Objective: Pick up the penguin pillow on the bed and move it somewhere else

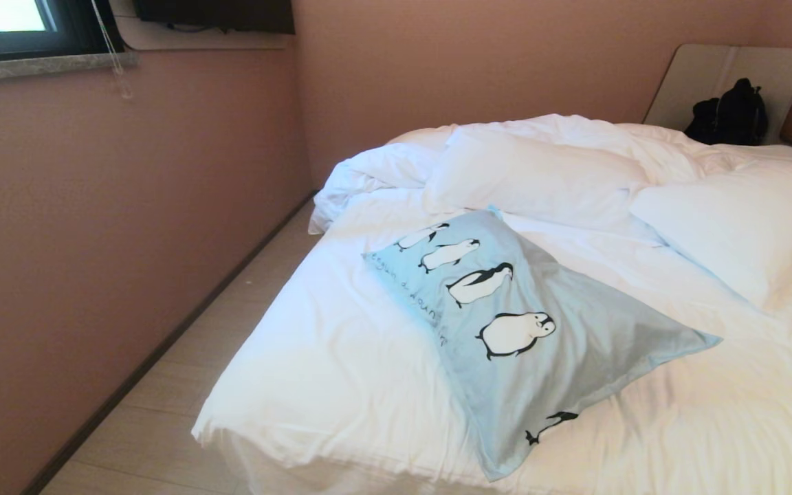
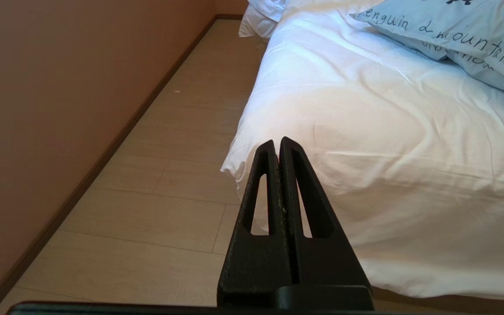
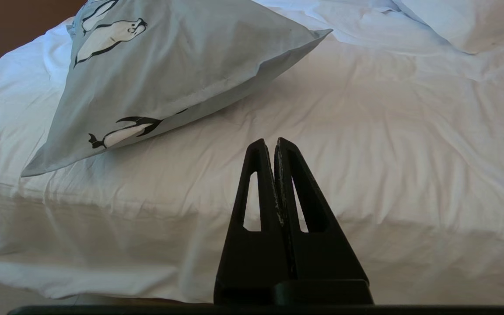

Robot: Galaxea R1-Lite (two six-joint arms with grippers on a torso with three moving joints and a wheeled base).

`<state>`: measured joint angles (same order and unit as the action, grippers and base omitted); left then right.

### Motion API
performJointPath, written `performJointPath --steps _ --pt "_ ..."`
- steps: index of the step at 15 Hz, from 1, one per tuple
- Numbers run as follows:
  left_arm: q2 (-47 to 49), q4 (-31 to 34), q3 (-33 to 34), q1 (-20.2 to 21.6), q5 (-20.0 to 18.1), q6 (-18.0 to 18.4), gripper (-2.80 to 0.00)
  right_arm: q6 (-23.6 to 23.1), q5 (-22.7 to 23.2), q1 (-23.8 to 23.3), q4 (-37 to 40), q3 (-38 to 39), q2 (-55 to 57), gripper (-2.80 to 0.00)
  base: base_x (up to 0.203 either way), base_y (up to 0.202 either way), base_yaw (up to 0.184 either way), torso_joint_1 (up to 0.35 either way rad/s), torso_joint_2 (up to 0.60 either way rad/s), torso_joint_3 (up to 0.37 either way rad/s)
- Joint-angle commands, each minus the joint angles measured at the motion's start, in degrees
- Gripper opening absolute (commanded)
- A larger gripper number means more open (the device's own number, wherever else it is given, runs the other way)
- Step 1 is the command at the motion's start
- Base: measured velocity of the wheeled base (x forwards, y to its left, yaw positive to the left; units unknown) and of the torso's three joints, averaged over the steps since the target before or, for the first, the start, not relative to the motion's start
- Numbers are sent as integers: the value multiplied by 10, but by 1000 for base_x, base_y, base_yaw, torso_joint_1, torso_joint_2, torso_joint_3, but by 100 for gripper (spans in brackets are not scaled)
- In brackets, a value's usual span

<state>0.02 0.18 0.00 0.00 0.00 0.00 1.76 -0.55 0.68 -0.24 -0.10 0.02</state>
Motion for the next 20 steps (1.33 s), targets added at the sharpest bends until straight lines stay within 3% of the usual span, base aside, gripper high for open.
performJointPath --steps 1,4,8,20 --pt "0 0 0 0 0 0 -280 0 0 0 0 0 1 -280 0 0 0 0 0 0" --pt "0 0 0 0 0 0 -280 -3 -1 0 0 0 2 -280 0 0 0 0 0 0" --pt "0 0 0 0 -1 1 -280 -55 8 0 -1 0 2 -280 0 0 0 0 0 0" --pt "0 0 0 0 -1 1 -280 -53 6 0 1 0 2 -280 0 0 0 0 0 0"
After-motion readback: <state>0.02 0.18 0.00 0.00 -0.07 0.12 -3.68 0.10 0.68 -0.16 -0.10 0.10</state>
